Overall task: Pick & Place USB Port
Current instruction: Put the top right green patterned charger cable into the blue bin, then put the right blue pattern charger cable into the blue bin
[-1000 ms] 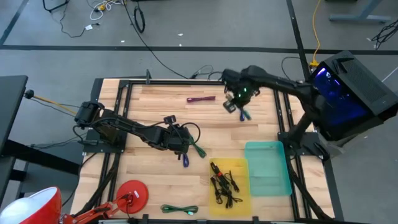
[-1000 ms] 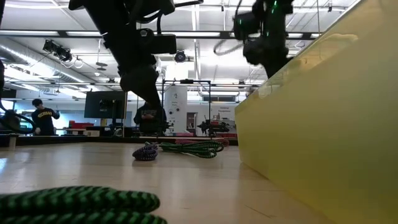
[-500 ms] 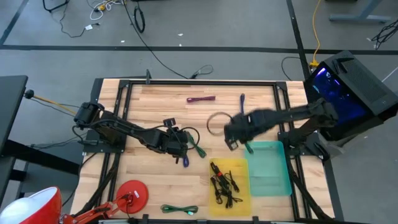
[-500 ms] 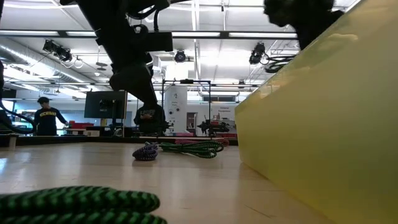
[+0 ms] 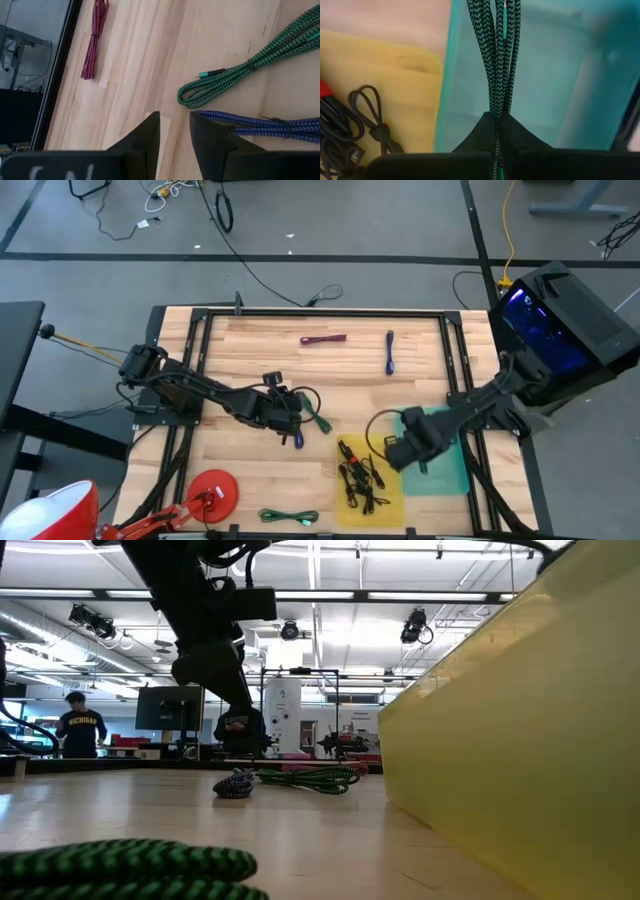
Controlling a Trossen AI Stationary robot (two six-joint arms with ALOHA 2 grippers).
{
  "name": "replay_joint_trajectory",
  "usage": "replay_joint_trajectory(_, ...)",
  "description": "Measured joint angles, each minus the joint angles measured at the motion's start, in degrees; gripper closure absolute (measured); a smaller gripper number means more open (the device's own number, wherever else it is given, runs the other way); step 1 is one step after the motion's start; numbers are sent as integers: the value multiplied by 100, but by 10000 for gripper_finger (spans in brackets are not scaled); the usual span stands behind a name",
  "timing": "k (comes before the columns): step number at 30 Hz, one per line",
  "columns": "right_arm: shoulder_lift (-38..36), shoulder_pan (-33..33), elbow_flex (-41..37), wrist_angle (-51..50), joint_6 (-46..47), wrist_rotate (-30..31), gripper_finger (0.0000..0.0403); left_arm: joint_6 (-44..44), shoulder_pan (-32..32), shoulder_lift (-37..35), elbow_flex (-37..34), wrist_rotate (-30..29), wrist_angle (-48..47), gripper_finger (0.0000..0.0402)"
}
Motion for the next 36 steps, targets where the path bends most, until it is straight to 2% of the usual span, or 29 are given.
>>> replay_joint_trajectory(5,0,477,-382,358,937,-64,402,-119,-2,0,0,-1,0,289)
replay_joint_trajectory(10,0,751,-682,550,1352,-280,401,-123,-2,0,0,0,8,289)
replay_joint_trajectory(13,2,781,-780,528,1423,-261,391,-125,-2,0,0,0,9,289)
replay_joint_trajectory(18,2,779,-790,545,1206,105,366,-127,-2,0,0,0,13,289)
replay_joint_trajectory(26,2,776,-790,508,1122,149,334,-127,-2,0,0,0,15,289)
replay_joint_trajectory(29,2,776,-790,464,940,514,326,-127,-2,0,0,0,15,289)
replay_joint_trajectory(34,-2,572,-790,357,416,2216,323,-127,-2,0,0,0,32,289)
replay_joint_trajectory(36,-6,337,-790,235,57,2573,325,-136,-2,0,0,0,39,289)
